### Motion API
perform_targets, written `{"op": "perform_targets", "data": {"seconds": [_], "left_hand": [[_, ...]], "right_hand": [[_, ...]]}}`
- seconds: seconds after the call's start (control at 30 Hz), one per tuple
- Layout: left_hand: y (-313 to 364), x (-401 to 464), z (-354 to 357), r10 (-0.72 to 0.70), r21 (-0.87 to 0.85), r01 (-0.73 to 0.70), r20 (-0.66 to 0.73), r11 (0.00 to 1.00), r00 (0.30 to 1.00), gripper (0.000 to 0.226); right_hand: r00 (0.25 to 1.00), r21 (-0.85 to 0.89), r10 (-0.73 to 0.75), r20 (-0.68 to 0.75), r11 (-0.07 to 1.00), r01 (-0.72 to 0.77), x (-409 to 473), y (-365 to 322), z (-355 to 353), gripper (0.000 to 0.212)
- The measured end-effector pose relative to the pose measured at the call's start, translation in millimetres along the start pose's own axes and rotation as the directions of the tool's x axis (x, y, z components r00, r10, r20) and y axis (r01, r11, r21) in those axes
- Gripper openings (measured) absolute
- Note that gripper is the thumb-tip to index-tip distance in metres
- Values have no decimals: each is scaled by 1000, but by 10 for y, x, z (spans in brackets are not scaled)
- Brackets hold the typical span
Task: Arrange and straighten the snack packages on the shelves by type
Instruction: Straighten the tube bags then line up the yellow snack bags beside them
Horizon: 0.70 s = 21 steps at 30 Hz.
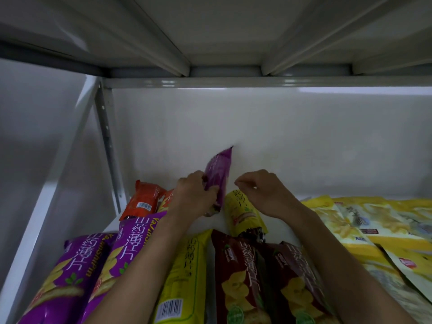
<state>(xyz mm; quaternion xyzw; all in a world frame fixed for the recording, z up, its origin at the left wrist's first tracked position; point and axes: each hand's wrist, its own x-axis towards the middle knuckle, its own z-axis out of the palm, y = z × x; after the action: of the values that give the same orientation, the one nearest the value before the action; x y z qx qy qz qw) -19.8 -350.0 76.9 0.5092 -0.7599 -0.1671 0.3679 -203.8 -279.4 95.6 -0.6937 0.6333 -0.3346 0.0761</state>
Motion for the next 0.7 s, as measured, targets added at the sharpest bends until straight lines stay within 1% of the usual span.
{"op": "perform_targets", "data": {"seconds": [0.07,0.13,0.17,0.2,0.23,0.27,0.3,0.33,0.37,0.4,0.47,0.5,0.57,0.6,0.7], "left_hand": [[74,13,-19,-60,-223,71,55,972,997,34],[125,30,-22,-110,-466,166,145,869,983,28],[142,44,-11,-131,-561,208,174,801,976,26],[170,55,-5,-151,-631,241,193,737,969,27],[192,66,-4,-170,-682,269,211,680,963,29],[202,72,-3,-174,-718,293,238,631,956,31],[214,72,-8,-160,-742,312,271,593,949,33],[225,63,-20,-131,-758,323,305,567,943,37],[231,47,-43,-91,-757,317,325,571,941,44],[226,35,-62,-48,-737,283,323,614,945,49],[202,0,-81,20,-661,193,300,725,954,48],[193,-15,-85,43,-637,168,301,752,953,47],[203,-26,-97,56,-640,163,307,751,950,46],[215,-29,-106,53,-654,166,301,738,952,43],[276,-44,-135,49,-713,180,288,678,956,35]], "right_hand": [[997,26,76,32,997,-77,12,16,22,35],[988,120,142,67,981,-149,35,66,61,44],[978,217,191,81,954,-204,47,84,68,54],[965,333,244,102,905,-264,66,111,74,66],[951,440,277,135,843,-309,88,144,79,70],[945,524,278,171,787,-326,91,150,77,64],[947,586,248,203,744,-321,86,140,69,52],[954,617,213,213,728,-300,82,126,61,42],[961,643,198,195,714,-278,79,110,56,35],[968,667,194,157,702,-249,81,101,52,35],[975,726,213,70,660,-196,93,98,48,48],[972,747,230,45,638,-186,97,90,40,56],[972,775,233,17,611,-160,85,75,9,65],[975,788,224,12,598,-147,69,67,-8,66],[976,845,219,0,522,-117,58,93,-45,56]]}}
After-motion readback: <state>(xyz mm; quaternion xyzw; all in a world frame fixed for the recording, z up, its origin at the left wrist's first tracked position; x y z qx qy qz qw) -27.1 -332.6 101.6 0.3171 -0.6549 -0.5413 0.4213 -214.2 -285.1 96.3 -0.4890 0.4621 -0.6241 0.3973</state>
